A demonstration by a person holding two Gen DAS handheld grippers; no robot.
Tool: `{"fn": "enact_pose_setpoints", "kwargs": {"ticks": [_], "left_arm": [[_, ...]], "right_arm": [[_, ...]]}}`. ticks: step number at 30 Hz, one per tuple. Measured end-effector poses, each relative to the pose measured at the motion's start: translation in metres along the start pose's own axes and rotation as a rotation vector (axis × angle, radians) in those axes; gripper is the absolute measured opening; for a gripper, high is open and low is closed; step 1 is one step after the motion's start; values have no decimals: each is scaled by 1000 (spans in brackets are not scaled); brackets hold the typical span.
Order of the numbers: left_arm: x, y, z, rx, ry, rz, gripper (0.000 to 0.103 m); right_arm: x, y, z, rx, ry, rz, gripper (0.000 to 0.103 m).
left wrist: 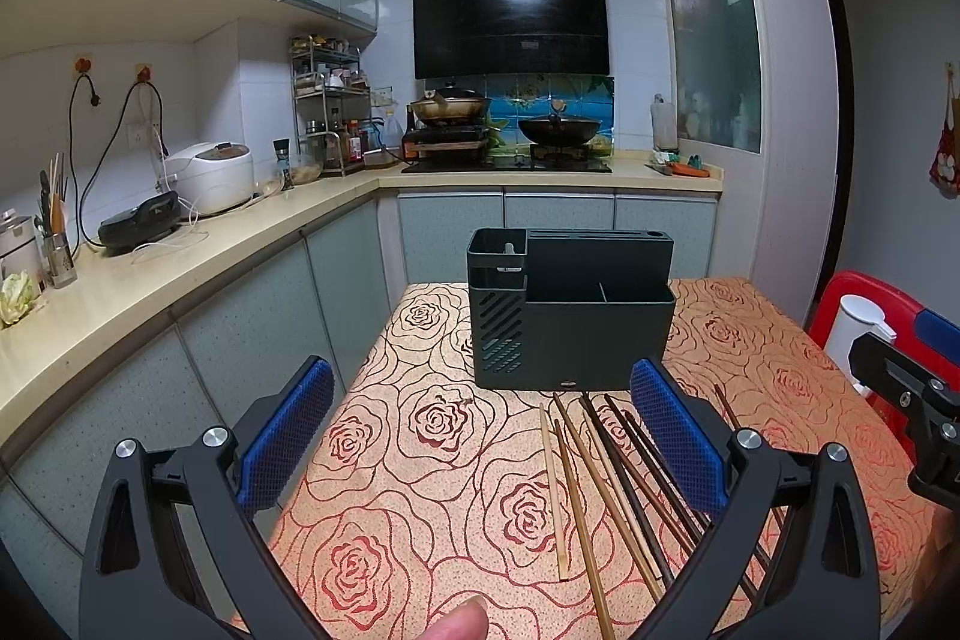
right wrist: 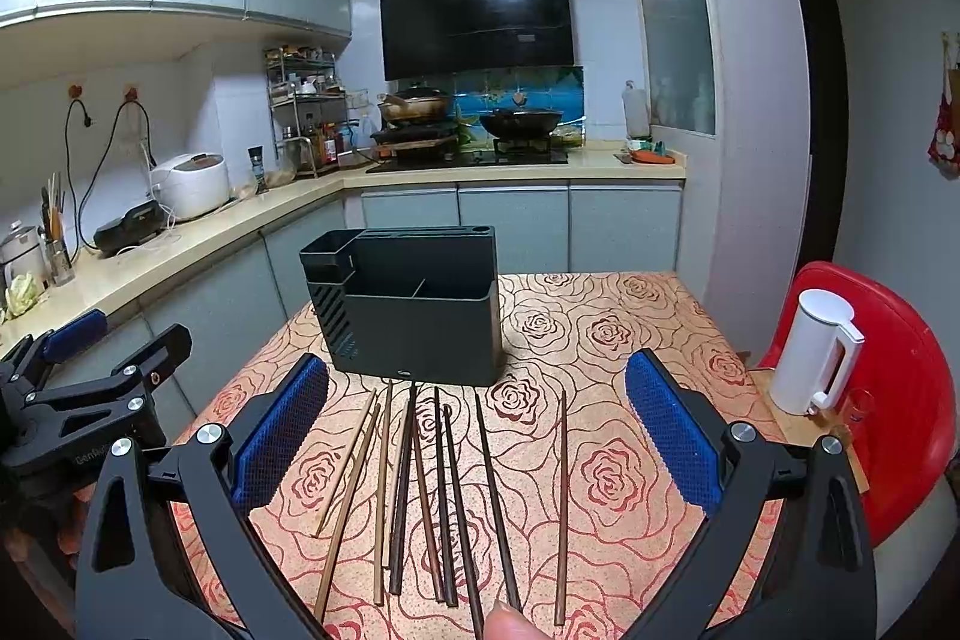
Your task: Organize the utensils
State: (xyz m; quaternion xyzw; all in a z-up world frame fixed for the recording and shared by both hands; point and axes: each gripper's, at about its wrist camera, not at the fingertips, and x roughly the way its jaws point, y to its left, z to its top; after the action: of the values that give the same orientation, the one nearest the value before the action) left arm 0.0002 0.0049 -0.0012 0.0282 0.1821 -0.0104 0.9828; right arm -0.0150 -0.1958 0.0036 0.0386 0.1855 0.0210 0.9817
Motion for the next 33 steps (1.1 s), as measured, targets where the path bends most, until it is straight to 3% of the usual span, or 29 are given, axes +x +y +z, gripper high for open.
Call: {"fn": "enact_pose_setpoints", "kwargs": {"ticks": [5, 11, 22, 33], "left_arm": [[6, -2, -7, 9, 40, -10, 96], [19, -7, -32, 65, 129, -31, 96], [38, -30, -117, 157, 381, -156, 96], [49, -48, -147, 209, 496, -201, 95]], "right_arm": [[5, -9, -5, -8, 25, -6, 96], [15, -27, -22, -43, 89, -74, 96], [35, -61, -75, -53, 249, -135, 96], [38, -71, -100, -60, 301, -148, 96]]}}
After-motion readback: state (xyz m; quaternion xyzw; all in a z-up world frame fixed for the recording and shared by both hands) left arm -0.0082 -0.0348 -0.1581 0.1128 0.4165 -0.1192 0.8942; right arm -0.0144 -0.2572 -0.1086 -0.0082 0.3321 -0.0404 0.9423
